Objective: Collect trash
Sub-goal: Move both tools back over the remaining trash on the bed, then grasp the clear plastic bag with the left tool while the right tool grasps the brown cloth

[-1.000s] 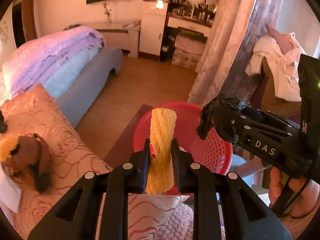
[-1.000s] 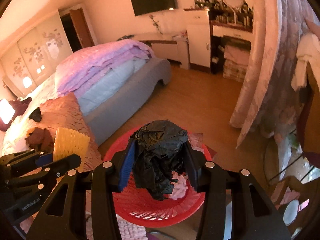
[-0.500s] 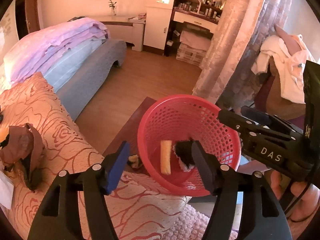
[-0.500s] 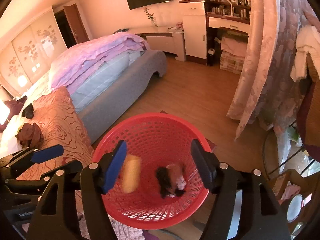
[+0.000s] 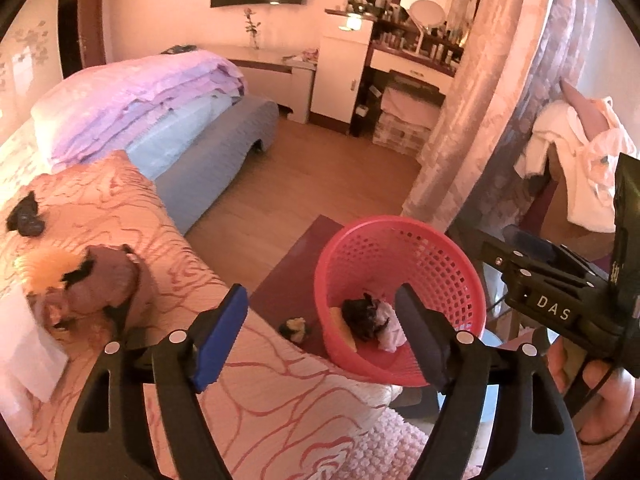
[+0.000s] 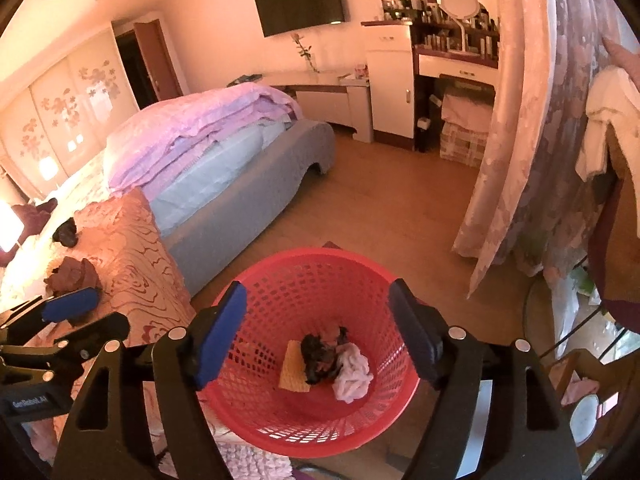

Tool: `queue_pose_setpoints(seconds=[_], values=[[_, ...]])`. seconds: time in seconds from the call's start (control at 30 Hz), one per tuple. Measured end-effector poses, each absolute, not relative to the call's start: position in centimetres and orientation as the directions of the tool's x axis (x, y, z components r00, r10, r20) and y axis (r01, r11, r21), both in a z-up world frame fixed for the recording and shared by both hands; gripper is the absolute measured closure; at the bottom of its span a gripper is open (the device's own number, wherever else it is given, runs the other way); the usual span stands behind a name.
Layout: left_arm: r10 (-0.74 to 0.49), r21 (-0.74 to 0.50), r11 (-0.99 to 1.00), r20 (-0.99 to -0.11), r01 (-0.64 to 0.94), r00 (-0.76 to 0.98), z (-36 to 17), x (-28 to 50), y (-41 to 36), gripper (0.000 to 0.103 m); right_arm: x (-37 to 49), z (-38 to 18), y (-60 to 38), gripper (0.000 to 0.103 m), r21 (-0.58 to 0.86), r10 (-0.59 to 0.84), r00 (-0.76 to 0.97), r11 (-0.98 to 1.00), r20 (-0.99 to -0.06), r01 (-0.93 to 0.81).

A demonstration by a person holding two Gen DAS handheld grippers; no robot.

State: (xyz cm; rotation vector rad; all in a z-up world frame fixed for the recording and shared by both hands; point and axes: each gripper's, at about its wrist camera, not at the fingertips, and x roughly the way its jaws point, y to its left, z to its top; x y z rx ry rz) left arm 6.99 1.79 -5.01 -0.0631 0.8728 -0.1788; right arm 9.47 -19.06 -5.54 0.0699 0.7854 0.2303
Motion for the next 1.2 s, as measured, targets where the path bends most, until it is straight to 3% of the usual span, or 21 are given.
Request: queue_pose_setpoints(seconds=[0.4, 0.9, 1.2], values=[[-0.101, -0.106, 0.994, -0.718, 0.034, 0.689, -2.3, 3.1, 6.1, 0.027, 7.0, -3.6, -15.8, 0.026, 0.133, 0.297, 0.7, 0.951, -0.649, -0.279], [0.234, -0.052, 0.932, -0.67, -0.359, 0.704, -0.1, -4.3, 22.7, 0.027, 5.8, -3.1, -5.1, 0.026, 0.161, 0.477, 0.591, 0.847, -0.65, -0.506], [0.238, -0.062, 0.912, -0.726, -0.406, 0.645, -3.1, -4.6, 26.4, 0.027, 7.1, -3.1, -1.1, 0.026, 0.177, 0.522, 0.535, 0.806, -0.665, -0.565]])
